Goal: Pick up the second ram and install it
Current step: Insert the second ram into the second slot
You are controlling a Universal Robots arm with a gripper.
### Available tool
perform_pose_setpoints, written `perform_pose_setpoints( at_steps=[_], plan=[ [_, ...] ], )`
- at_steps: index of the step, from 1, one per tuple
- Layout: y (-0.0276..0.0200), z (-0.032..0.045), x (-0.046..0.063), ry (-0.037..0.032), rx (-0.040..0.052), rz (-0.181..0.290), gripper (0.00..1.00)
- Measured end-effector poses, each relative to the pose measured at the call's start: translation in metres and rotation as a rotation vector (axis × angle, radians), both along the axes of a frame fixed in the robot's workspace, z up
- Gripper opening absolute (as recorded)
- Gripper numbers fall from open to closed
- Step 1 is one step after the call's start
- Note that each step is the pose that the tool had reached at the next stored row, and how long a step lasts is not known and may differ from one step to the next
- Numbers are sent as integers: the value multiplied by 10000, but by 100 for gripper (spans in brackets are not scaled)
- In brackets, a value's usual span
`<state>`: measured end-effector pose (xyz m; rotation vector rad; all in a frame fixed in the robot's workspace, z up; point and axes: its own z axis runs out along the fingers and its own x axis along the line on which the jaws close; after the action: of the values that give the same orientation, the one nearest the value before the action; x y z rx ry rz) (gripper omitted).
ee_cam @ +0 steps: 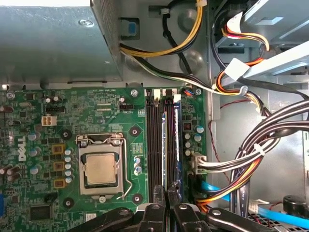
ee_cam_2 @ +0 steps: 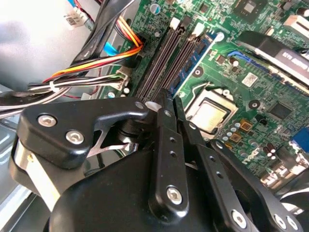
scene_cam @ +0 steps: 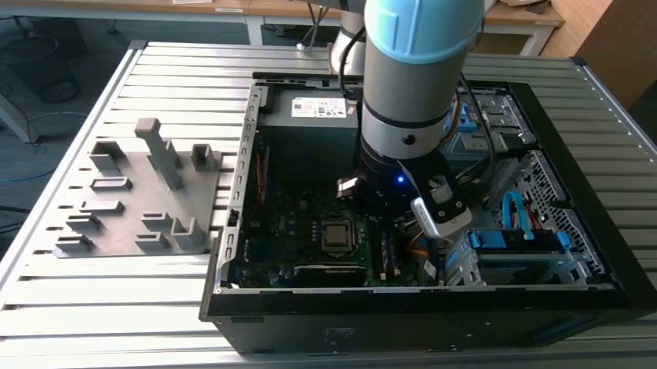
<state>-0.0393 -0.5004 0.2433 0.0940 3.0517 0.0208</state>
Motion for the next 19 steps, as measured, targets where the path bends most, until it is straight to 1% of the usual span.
perform_pose_setpoints(
  at_steps=[2, 4, 7, 14, 17, 19],
  plan=[
    [11, -9, 0, 1, -3, -6, 13],
    [32, -22, 0, 1, -13, -15, 13],
    [56, -59, 1, -1, -11, -19, 13],
    [72, -114, 0, 0, -16, 49, 13],
    [83, -125, -3, 1, -63, 48, 13],
    [100, -131, -3, 0, -81, 49, 13]
  ],
)
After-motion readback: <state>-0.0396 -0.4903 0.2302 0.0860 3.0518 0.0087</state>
